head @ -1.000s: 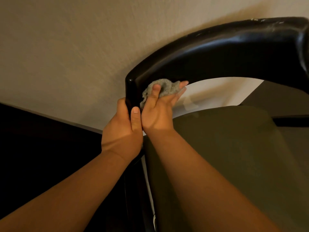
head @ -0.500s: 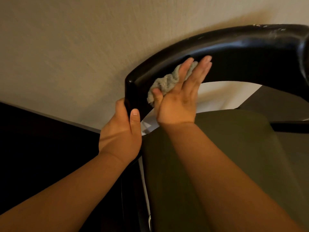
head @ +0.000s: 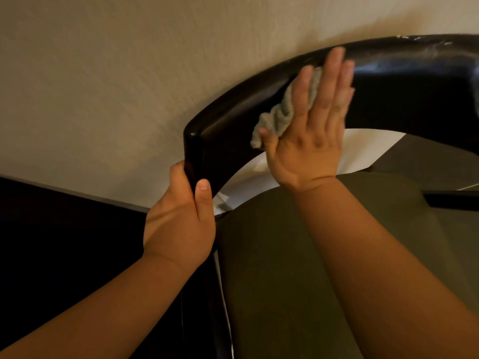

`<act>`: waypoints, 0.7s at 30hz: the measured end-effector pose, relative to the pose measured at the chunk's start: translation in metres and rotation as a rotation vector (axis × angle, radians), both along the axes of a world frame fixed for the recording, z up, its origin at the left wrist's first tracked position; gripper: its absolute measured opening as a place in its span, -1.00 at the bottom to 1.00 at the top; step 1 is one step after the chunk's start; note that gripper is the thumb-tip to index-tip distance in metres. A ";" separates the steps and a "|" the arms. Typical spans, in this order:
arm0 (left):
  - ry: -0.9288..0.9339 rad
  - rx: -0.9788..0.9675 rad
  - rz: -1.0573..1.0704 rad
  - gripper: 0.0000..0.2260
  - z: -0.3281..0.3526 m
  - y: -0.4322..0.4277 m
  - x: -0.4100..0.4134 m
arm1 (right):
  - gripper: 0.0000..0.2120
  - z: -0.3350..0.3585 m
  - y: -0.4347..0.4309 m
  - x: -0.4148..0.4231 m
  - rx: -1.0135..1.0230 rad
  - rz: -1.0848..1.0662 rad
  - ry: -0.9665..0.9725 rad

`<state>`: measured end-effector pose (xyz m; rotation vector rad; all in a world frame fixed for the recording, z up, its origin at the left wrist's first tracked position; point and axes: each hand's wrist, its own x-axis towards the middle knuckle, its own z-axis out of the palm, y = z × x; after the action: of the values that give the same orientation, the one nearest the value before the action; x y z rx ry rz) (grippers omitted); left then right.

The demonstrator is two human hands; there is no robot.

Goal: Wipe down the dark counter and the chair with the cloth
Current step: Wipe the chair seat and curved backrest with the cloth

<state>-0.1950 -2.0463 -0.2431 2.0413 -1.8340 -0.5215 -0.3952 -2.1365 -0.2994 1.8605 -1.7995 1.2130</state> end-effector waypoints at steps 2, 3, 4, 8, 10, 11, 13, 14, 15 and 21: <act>-0.002 -0.003 -0.008 -0.60 0.000 0.000 0.001 | -0.21 0.008 -0.002 0.002 -0.051 -0.043 -0.115; -0.009 -0.003 -0.008 -0.60 0.000 0.000 0.001 | -0.17 0.010 -0.002 0.009 -0.049 -0.057 -0.143; -0.016 -0.003 -0.007 -0.59 0.000 0.000 0.001 | -0.16 0.010 -0.003 0.018 -0.046 -0.053 -0.142; -0.017 -0.009 -0.002 -0.50 0.001 0.000 -0.002 | -0.11 0.004 0.000 0.026 0.000 0.037 -0.053; -0.012 -0.012 0.000 -0.49 0.002 0.000 -0.004 | -0.13 0.003 0.003 0.007 0.034 -0.026 -0.013; -0.009 -0.014 -0.001 -0.49 0.002 0.000 -0.004 | -0.14 0.002 0.004 -0.002 0.063 -0.098 -0.006; -0.012 -0.013 0.001 -0.52 0.002 0.000 -0.003 | -0.15 0.003 0.007 -0.010 0.094 -0.237 -0.059; -0.019 -0.011 0.008 -0.56 0.001 0.000 -0.003 | -0.15 0.006 0.007 -0.005 0.108 -0.276 -0.136; -0.028 -0.009 0.017 -0.60 0.000 0.000 -0.003 | -0.15 0.011 0.007 0.007 0.133 -0.285 -0.263; -0.047 0.015 0.046 -0.69 0.002 -0.001 -0.005 | -0.21 0.050 0.015 0.094 0.372 -0.060 -1.252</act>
<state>-0.2002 -2.0469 -0.2416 2.1181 -1.8098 -0.4795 -0.3015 -2.1213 -0.2492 1.1282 -2.7499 2.4603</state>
